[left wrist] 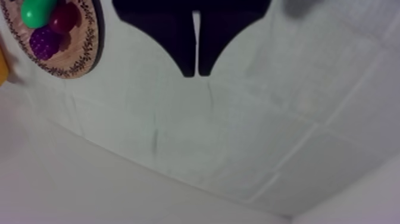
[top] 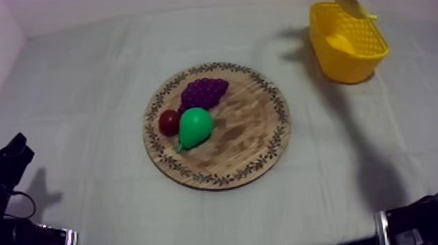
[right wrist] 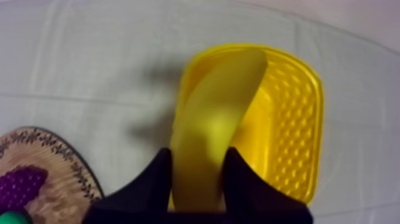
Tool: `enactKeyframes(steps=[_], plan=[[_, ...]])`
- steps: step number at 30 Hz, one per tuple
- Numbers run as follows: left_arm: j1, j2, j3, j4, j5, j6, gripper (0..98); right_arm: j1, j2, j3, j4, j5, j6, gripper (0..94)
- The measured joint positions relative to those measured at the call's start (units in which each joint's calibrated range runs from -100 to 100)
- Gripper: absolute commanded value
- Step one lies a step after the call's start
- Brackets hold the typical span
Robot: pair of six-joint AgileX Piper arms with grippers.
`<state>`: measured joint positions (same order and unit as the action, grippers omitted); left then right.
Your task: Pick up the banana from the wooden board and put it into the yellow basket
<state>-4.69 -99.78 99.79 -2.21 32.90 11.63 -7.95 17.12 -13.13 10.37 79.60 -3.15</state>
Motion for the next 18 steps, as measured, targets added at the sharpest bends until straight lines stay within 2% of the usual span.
enactKeyframes(steps=[12,15,18], plan=[[0.00,0.00,0.00,0.00,0.00,0.00,0.1,3.67,4.69,0.11,0.48,-1.08,-0.26,16.8],[0.00,0.00,0.00,0.00,0.00,0.00,0.1,3.97,5.03,1.18,0.66,-2.45,-0.42,23.6],[0.00,0.00,0.00,0.00,0.00,0.00,0.1,4.16,5.09,2.48,0.89,-3.26,-0.70,35.2]])
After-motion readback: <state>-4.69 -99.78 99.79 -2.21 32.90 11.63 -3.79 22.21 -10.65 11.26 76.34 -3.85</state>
